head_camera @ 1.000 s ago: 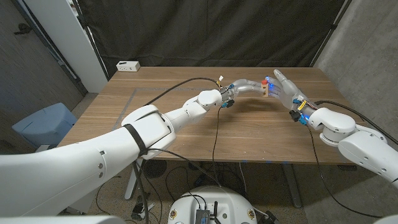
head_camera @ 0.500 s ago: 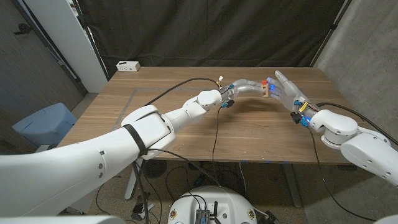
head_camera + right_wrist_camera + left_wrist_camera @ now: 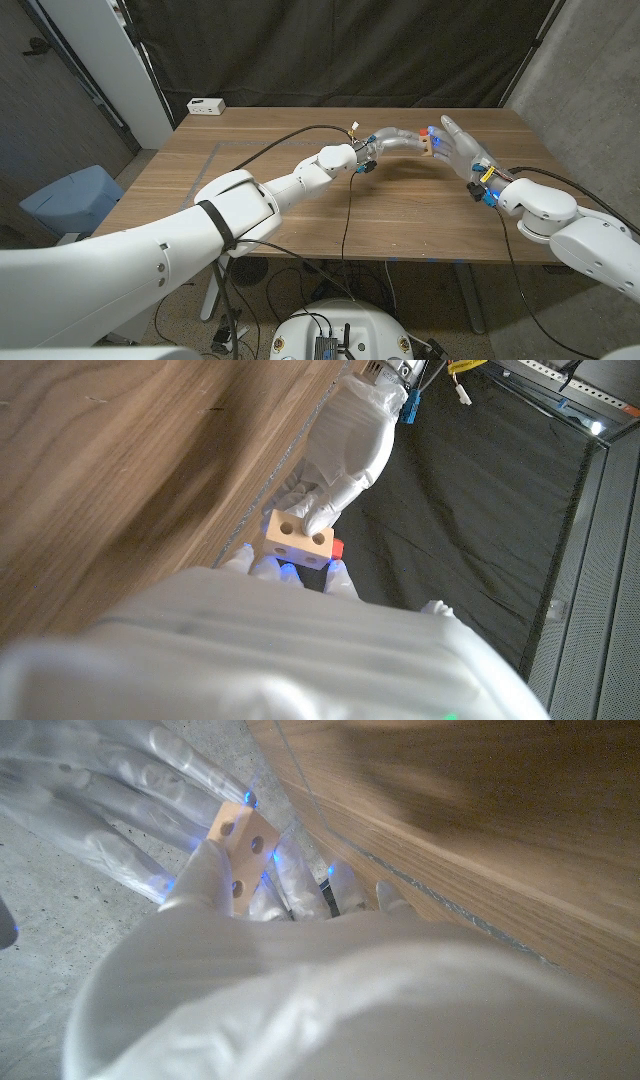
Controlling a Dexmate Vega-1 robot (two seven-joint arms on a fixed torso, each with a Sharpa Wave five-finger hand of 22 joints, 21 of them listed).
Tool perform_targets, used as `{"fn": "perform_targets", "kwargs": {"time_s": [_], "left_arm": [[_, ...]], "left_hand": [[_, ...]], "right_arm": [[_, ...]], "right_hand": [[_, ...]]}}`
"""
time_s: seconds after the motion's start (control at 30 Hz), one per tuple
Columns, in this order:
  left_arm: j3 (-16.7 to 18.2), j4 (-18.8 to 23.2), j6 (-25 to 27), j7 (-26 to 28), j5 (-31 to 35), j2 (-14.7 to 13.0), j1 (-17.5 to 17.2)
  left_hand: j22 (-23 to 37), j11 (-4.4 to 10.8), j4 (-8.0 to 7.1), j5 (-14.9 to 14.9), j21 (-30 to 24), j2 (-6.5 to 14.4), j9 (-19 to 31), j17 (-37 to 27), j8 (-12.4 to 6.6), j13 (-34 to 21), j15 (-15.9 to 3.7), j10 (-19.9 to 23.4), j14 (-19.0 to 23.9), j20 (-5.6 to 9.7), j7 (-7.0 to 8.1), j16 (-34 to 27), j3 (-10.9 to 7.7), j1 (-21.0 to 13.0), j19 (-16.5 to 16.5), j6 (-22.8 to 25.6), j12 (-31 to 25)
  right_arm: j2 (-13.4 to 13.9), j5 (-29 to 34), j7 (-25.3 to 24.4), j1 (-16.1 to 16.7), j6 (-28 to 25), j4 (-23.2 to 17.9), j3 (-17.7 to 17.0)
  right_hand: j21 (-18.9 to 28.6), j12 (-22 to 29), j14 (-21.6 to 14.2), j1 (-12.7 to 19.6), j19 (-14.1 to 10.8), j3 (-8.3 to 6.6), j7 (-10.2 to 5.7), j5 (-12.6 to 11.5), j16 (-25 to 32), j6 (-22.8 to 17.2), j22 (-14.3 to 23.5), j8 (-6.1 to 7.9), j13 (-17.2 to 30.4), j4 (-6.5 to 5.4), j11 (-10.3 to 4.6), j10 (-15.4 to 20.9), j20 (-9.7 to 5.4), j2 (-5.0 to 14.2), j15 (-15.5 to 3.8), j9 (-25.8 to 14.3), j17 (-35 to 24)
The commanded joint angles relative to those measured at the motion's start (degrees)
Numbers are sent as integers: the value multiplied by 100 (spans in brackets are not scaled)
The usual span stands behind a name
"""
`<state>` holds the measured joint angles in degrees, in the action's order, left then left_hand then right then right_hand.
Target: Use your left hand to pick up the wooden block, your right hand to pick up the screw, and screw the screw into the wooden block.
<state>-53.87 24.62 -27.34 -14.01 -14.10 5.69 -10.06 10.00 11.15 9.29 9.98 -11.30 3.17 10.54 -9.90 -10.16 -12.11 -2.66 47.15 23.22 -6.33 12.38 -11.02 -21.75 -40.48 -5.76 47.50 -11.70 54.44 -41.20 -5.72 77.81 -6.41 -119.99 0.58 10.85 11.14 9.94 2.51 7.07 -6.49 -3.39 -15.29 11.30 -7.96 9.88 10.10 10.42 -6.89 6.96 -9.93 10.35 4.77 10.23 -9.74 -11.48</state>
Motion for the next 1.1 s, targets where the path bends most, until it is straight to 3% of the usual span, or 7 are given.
{"fn": "perform_targets", "kwargs": {"time_s": [0.03,1.1], "left_arm": [[11,44,112,5,-21,2,-12],[-32,44,334,80,-45,11,65]], "left_hand": [[28,4,-64,28,-15,40,15,-12,-61,-11,-343,3,43,-35,46,-12,-104,-40,-33,210,-16],[28,-18,-62,29,-20,37,15,-13,-60,-11,-334,16,63,-19,46,-14,-116,-32,-65,210,-18]], "right_arm": [[8,19,34,108,-60,-145,-56],[-37,74,106,-15,-64,-179,-61]], "right_hand": [[22,21,1107,25,28,25,9,-53,31,-2,10,38,17,-19,-36,-663,24,5,24,-32,-12],[28,24,1079,35,20,19,12,-65,39,-21,10,45,18,-21,-17,-622,24,27,18,-32,-11]]}}
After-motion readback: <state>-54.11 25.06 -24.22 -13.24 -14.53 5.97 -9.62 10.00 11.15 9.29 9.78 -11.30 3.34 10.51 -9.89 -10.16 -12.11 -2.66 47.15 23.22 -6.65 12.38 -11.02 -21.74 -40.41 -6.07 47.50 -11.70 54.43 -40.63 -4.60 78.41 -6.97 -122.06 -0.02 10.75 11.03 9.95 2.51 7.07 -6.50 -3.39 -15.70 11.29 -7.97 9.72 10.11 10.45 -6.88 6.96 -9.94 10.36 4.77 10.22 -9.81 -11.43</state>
